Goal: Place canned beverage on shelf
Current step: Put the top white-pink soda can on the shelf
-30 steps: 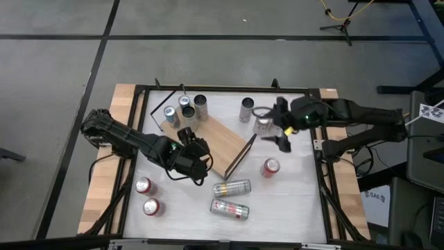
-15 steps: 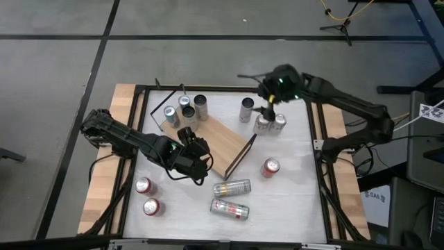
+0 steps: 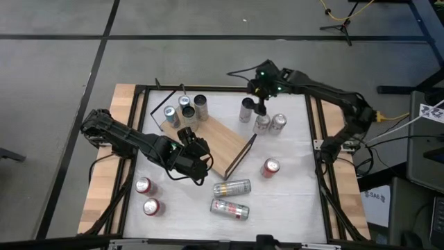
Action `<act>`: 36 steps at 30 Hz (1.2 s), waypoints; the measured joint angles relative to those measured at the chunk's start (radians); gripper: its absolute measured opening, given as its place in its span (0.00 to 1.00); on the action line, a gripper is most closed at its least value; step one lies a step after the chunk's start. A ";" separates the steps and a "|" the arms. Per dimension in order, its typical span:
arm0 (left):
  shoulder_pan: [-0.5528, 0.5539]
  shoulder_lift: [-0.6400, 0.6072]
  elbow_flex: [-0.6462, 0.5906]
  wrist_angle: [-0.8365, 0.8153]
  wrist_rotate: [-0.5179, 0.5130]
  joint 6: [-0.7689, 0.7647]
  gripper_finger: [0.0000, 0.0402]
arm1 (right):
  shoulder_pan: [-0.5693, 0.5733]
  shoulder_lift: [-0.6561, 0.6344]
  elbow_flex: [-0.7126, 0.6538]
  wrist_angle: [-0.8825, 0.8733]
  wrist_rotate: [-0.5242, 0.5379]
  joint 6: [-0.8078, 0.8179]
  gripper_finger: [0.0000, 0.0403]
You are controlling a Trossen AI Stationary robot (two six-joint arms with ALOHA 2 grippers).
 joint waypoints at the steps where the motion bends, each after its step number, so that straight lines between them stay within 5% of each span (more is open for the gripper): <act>1: 0.000 0.000 0.000 0.000 0.000 0.000 0.80 | 0.000 0.008 0.000 -0.001 0.000 -0.001 0.87; 36: 0.000 0.000 0.000 0.010 -0.002 -0.001 0.80 | 0.001 0.112 0.000 -0.016 0.113 -0.018 0.85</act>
